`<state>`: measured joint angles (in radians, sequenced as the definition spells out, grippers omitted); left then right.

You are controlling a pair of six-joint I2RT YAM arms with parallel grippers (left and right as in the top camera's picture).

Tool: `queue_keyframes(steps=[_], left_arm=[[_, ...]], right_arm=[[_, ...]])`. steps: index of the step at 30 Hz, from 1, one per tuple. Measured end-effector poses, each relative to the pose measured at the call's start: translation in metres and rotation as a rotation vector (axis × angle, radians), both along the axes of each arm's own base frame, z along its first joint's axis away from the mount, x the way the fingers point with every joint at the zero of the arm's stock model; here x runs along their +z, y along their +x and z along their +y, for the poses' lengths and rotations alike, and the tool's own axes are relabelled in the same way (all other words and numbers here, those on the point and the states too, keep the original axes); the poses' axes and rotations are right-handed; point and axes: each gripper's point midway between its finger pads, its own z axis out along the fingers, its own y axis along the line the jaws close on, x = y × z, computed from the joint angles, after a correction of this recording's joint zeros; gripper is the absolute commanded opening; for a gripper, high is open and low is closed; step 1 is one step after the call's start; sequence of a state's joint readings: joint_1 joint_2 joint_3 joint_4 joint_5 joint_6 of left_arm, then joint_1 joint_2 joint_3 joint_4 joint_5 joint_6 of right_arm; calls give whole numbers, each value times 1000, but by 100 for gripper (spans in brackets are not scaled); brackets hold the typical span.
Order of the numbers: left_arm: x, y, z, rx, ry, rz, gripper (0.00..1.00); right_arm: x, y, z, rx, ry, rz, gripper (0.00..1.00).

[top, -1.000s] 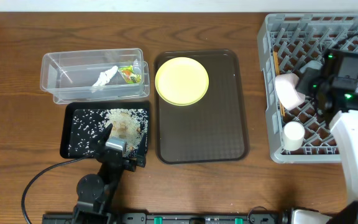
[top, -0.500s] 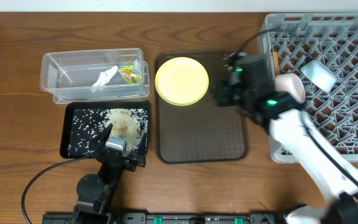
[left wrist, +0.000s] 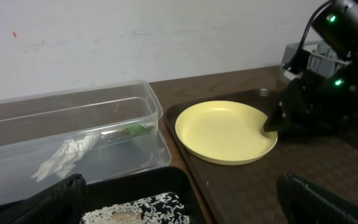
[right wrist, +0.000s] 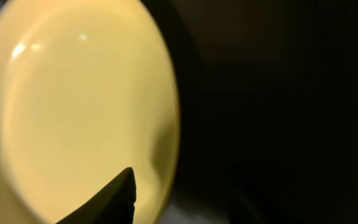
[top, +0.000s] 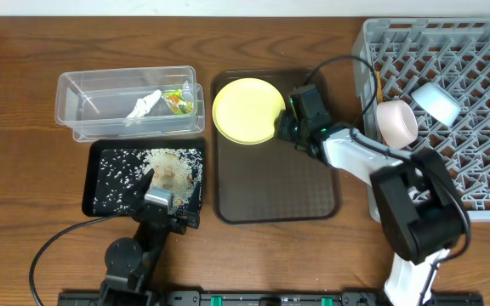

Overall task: Sort waste into correct bins and load items into the dishwasher rack
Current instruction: 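Reach the right gripper to the yellow plate edge and grasp it, then lift the yellow plate and carry it into the dish rack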

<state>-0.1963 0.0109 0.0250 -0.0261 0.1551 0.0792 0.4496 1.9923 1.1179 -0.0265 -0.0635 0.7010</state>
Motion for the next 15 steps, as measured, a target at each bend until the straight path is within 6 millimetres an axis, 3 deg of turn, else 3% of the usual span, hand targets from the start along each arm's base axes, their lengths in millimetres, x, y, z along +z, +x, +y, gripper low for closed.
queue_keyframes(steps=[2, 5, 6, 13, 15], left_arm=[[0, 0, 0, 0, 0, 0, 99], [0, 0, 0, 0, 0, 0, 99], [0, 0, 0, 0, 0, 0, 99], [0, 0, 0, 0, 0, 0, 99], [0, 0, 0, 0, 0, 0, 99]], right_arm=[[0, 2, 2, -16, 18, 5, 27], [-5, 0, 2, -29, 24, 25, 4], [-7, -2, 1, -37, 25, 40, 1], [-2, -20, -14, -46, -36, 101, 1], [12, -26, -23, -44, -75, 90, 1]])
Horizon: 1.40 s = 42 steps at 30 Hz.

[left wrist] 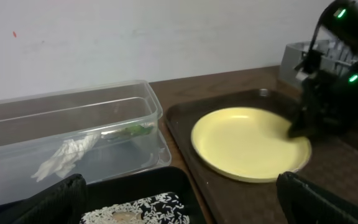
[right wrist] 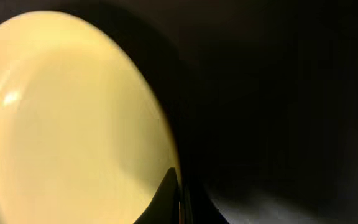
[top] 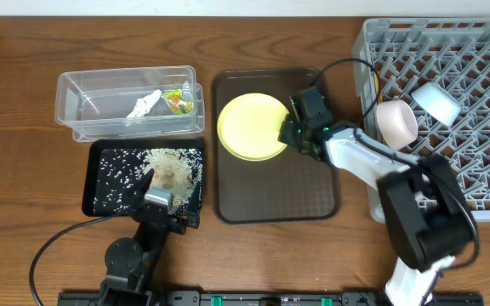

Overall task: Sort waste into correct bins and load items into the dishwasher rack
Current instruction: 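Lift the yellow plate and carry it into the dish rack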

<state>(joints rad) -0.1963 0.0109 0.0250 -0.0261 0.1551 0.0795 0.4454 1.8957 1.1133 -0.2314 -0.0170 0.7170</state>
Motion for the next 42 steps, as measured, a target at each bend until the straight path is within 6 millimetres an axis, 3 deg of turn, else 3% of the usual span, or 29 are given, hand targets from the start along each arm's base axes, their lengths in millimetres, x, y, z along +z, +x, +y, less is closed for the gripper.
queue_keyframes(steps=[2, 5, 10, 13, 16, 21, 27, 37, 42], left_arm=[[0, 0, 0, 0, 0, 0, 99], [0, 0, 0, 0, 0, 0, 99], [0, 0, 0, 0, 0, 0, 99], [0, 0, 0, 0, 0, 0, 99], [0, 0, 0, 0, 0, 0, 99], [0, 0, 0, 0, 0, 0, 99], [0, 0, 0, 0, 0, 0, 99], [0, 0, 0, 0, 0, 0, 99], [0, 0, 0, 0, 0, 0, 99]], right_arm=[[29, -2, -11, 10, -41, -51, 1], [96, -3, -33, 9, -115, -198, 1], [215, -29, -105, -105, -375, -477, 1], [261, -53, -155, -221, -592, -564, 1], [290, -81, -209, -358, -818, -561, 1], [317, -114, -285, -612, -1078, -474, 1], [328, -113, -339, -763, -1251, -366, 1], [300, -74, -381, -680, -1456, -142, 1], [275, -54, -394, -540, -1510, -41, 1]])
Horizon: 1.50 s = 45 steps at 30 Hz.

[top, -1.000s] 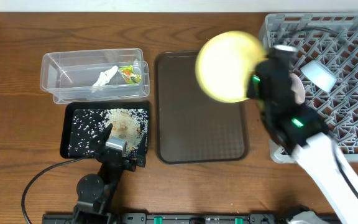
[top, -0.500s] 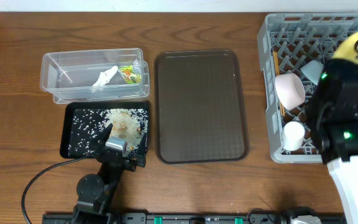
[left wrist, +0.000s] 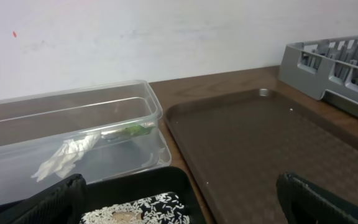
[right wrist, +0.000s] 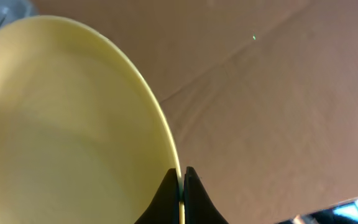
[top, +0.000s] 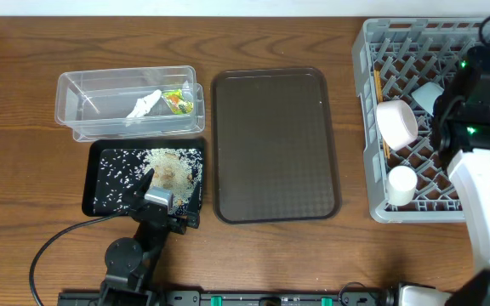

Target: Sort waste into correct bins and load items into the dishwasher rack

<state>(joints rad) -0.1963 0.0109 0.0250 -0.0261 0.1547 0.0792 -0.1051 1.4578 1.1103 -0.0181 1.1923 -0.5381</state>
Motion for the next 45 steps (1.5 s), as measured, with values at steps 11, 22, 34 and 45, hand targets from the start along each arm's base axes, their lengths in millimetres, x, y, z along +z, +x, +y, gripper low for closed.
queue_keyframes(steps=[11, 22, 34, 45], left_arm=[[0, 0, 0, 0, 0, 0, 99], [0, 0, 0, 0, 0, 0, 99], [0, 0, 0, 0, 0, 0, 99], [0, 0, 0, 0, 0, 0, 99]], right_arm=[[-35, 60, 1, 179, -99, 308, 1], [-45, 77, 0, 234, -176, 481, 1], [-64, 95, 39, 314, -140, 423, 99], [-34, 84, 202, 689, 6, 193, 99]])
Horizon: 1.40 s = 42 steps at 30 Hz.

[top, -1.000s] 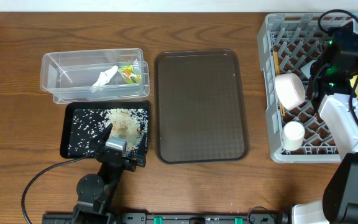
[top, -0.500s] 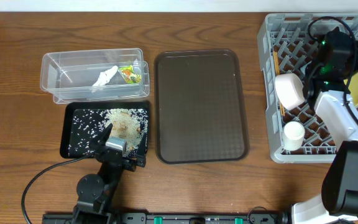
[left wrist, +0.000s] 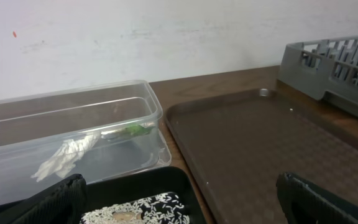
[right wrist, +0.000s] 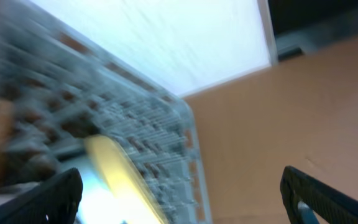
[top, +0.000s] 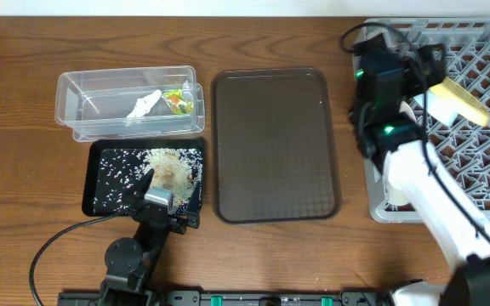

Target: Sort waste into correct bins and load items into the dishwasher rack

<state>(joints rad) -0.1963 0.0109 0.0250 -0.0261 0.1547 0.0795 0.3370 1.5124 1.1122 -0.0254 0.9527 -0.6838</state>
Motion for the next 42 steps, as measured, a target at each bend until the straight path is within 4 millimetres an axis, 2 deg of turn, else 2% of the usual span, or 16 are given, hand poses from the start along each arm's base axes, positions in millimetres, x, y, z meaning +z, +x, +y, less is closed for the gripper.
queue_keyframes(steps=[3, 6, 11, 14, 18, 21, 23, 27, 33, 38, 42], left_arm=[[0, 0, 0, 0, 0, 0, 99], [0, 0, 0, 0, 0, 0, 99], [0, 0, 0, 0, 0, 0, 99], [0, 0, 0, 0, 0, 0, 99], [0, 0, 0, 0, 0, 0, 99], [0, 0, 0, 0, 0, 0, 99], [0, 0, 0, 0, 0, 0, 99], [0, 0, 0, 0, 0, 0, 99], [0, 0, 0, 0, 0, 0, 100], [0, 0, 0, 0, 0, 0, 100], [0, 0, 0, 0, 0, 0, 99]], right_arm=[[-1, -20, 40, 99, 87, 16, 99], [-13, -45, 74, 176, 210, 60, 99], [-35, -91, 133, 329, 565, 172, 99], [-32, -117, 178, 452, 832, 242, 99], [-14, -155, 242, 633, 1203, 378, 99], [-6, -177, 268, 696, 1365, 485, 99], [-7, -191, 276, 699, 1432, 567, 99], [-17, -214, 280, 676, 1482, 710, 99], [-1, -209, 278, 847, 1417, 669, 99], [36, -216, 251, 1018, 1278, 516, 99], [63, -229, 210, 1032, 1155, 348, 99]])
